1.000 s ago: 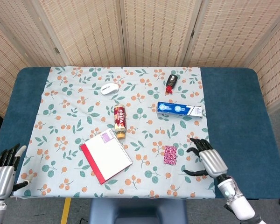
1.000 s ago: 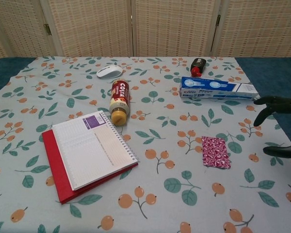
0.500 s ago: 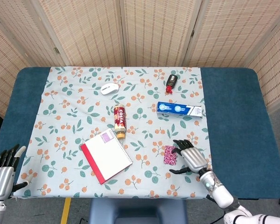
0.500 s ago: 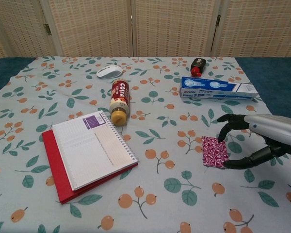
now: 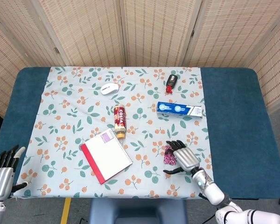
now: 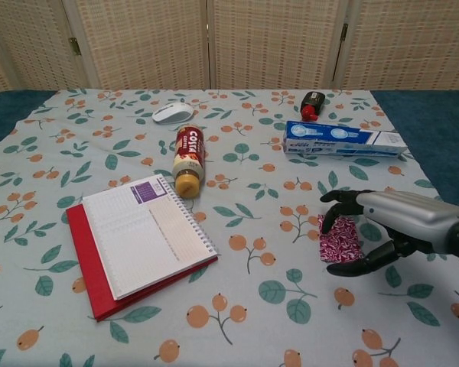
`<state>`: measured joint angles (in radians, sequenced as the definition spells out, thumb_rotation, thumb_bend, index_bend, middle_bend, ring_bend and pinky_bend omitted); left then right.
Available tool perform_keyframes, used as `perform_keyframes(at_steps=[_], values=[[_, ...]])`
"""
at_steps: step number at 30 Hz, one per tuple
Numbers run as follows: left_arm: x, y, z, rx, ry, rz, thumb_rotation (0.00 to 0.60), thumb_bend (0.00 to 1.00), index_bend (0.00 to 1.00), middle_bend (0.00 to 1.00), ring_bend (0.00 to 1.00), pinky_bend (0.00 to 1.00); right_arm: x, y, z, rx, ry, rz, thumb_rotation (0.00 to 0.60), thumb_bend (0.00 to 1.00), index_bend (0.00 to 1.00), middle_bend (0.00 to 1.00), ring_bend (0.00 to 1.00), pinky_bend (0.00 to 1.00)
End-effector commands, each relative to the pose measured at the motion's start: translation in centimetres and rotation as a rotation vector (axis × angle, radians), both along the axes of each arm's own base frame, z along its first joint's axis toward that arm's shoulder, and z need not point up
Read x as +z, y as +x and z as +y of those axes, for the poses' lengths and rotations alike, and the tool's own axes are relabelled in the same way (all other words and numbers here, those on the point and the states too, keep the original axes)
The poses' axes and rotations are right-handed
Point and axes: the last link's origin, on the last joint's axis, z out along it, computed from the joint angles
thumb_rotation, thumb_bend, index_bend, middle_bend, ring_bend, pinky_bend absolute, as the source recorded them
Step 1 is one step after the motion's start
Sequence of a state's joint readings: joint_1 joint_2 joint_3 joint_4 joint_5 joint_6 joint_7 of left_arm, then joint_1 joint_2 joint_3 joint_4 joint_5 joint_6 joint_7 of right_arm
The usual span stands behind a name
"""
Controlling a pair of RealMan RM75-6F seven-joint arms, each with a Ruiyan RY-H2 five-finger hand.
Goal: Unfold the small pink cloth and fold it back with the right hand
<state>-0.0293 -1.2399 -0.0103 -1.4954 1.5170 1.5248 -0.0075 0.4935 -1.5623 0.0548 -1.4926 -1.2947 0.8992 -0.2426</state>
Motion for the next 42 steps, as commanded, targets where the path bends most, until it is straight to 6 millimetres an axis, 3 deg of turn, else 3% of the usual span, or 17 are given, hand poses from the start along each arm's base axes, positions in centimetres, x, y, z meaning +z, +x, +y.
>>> perform_keyframes(at_steps=[1, 20, 42], values=[[0.0, -0.1, 0.0, 0.002, 0.000, 0.000, 0.600, 0.29, 0.11, 0.06, 0.10, 0.00, -0.2, 0.0, 0.0, 0.005, 0.003, 0.004, 0.278, 0.21, 0.29, 0.07, 0.00, 0.00], [0.0, -0.2, -0.2, 0.004, -0.001, 0.001, 0.600, 0.29, 0.11, 0.06, 0.10, 0.00, 0.6, -2.1, 0.8, -0.022, -0.008, 0.055, 0.277, 0.21, 0.29, 0.07, 0.00, 0.00], [-0.4, 0.0, 0.0, 0.004, -0.010, 0.004, 0.600, 0.29, 0.11, 0.06, 0.10, 0.00, 4.8, -6.1, 3.3, -0.101, -0.068, 0.091, 0.277, 0.21, 0.29, 0.07, 0.00, 0.00]])
